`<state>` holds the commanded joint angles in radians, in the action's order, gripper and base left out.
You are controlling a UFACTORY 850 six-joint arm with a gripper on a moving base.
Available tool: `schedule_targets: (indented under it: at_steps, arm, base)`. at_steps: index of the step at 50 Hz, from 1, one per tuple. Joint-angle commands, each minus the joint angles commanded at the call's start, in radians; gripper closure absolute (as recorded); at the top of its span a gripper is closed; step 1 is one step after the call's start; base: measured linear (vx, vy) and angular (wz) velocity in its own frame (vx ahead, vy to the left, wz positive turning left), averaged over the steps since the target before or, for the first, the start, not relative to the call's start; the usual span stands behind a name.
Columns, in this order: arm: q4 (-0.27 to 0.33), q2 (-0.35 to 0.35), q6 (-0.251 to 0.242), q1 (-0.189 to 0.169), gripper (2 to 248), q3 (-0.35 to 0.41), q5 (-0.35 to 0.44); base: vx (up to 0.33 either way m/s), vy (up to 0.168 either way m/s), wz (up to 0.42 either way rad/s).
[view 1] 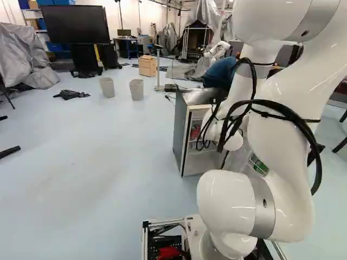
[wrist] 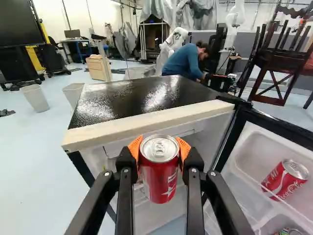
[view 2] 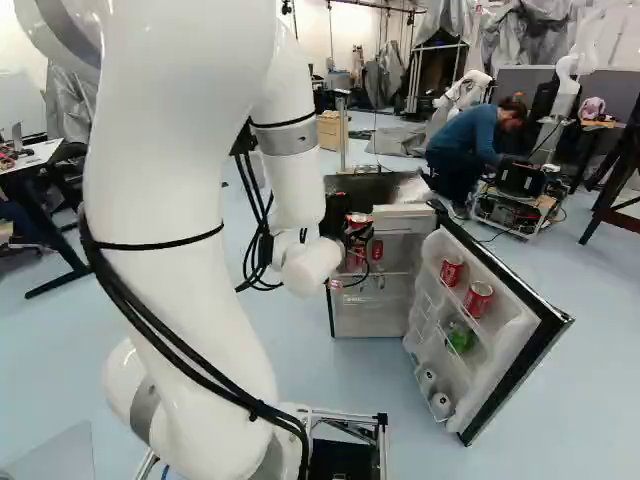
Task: Grab a drink from the fridge
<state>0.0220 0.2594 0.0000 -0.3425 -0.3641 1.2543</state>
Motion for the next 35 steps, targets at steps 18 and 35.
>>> schedule_targets:
  at_steps: [18, 35]
  arm:
    - [0.000, -0.047, 0.000, 0.002, 150, 0.001, -0.054]
    - [0.000, -0.087, 0.000, 0.005, 150, -0.003, -0.108]
  base:
    - [0.000, 0.000, 0.000]
    - [0.000, 0.000, 0.000]
